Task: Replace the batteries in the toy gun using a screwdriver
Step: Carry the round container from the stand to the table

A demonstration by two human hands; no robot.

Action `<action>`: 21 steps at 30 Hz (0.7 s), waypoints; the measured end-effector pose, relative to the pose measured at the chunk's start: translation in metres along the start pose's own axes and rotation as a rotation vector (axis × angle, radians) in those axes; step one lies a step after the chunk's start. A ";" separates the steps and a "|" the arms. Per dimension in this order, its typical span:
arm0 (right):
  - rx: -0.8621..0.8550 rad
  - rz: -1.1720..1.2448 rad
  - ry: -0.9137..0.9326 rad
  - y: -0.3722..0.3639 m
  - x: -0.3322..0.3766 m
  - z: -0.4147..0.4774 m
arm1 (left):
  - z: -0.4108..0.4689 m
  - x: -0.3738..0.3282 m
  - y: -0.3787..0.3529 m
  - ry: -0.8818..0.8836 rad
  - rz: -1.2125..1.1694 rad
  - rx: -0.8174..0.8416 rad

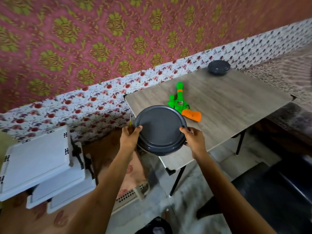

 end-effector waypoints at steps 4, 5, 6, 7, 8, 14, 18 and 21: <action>0.000 0.011 -0.009 -0.003 0.004 0.035 | 0.019 -0.004 -0.037 0.003 0.000 0.019; -0.011 0.003 -0.009 -0.004 0.007 0.047 | 0.027 -0.006 -0.050 0.003 0.000 0.021; -0.019 -0.008 0.002 -0.003 0.012 0.052 | 0.032 -0.008 -0.058 0.003 -0.003 0.025; -0.031 -0.019 0.010 -0.002 0.016 0.059 | 0.034 -0.010 -0.067 0.006 -0.009 0.035; -0.048 -0.027 0.006 -0.001 0.021 0.069 | 0.039 -0.014 -0.078 0.015 -0.006 0.043; -0.079 -0.002 -0.028 0.003 0.039 0.112 | 0.053 -0.034 -0.130 0.009 0.041 0.114; -0.079 -0.015 -0.044 0.001 0.046 0.139 | 0.065 -0.041 -0.157 0.032 0.075 0.133; -0.056 -0.040 -0.035 -0.001 0.052 0.162 | 0.073 -0.045 -0.173 0.030 0.071 0.111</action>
Point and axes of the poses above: each hand's wrist, its own z-axis towards the middle knuckle, its own y-axis out of the back of the hand, x = y × z, the point moved 6 cm from there along z, towards the middle knuckle, and after that the axes turned 14 degrees about -x, right-handed, at the moved point
